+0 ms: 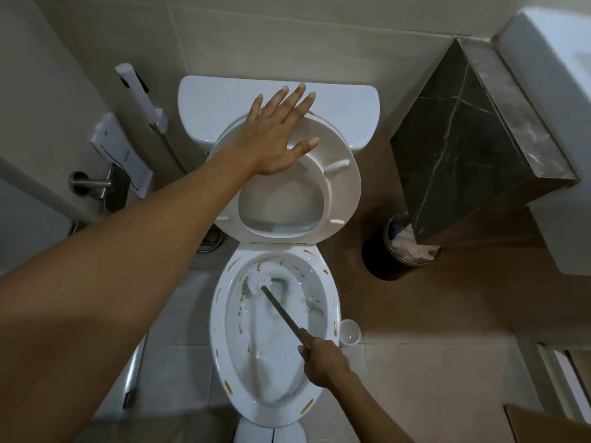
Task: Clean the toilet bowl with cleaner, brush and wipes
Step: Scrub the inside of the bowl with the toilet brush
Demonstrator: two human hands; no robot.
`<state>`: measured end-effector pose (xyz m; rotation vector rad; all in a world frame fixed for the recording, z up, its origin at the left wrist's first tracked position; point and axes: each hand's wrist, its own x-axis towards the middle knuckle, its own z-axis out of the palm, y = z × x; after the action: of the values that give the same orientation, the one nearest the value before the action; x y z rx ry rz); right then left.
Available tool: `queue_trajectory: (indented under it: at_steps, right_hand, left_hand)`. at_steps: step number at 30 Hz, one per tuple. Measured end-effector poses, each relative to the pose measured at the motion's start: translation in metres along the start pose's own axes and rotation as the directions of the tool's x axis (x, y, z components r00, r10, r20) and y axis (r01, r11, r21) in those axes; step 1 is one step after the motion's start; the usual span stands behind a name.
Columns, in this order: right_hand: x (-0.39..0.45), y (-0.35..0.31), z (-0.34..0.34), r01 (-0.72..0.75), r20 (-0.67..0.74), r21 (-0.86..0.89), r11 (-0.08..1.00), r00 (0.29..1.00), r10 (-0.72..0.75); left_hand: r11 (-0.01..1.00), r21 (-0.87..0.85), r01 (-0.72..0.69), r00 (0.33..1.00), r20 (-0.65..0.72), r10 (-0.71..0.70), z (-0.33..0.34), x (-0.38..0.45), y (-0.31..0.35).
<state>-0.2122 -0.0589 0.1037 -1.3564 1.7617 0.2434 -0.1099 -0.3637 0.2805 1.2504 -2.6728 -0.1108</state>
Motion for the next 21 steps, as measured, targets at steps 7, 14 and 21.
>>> queue_trajectory:
  at_steps: [7, 14, 21]
  right_hand:
    - [0.000, 0.004, 0.011, 0.038, 0.011, 0.035, 0.999, 0.999, -0.038]
    - [-0.006, 0.010, 0.034, 0.043, 0.010, 0.066, 0.997, 0.999, -0.044]
    - [0.009, 0.000, 0.045, 0.058, 0.008, 0.143, 0.988, 0.998, -0.059]
  left_hand:
    - [0.999, -0.009, 0.038, 0.999, 0.033, -0.038, -0.004, -0.011, 0.000]
    - [0.999, -0.004, 0.051, 0.999, 0.012, -0.051, -0.002, -0.013, 0.001]
    - [0.999, -0.020, 0.045, 0.999, -0.008, -0.045, 0.000, -0.013, -0.001]
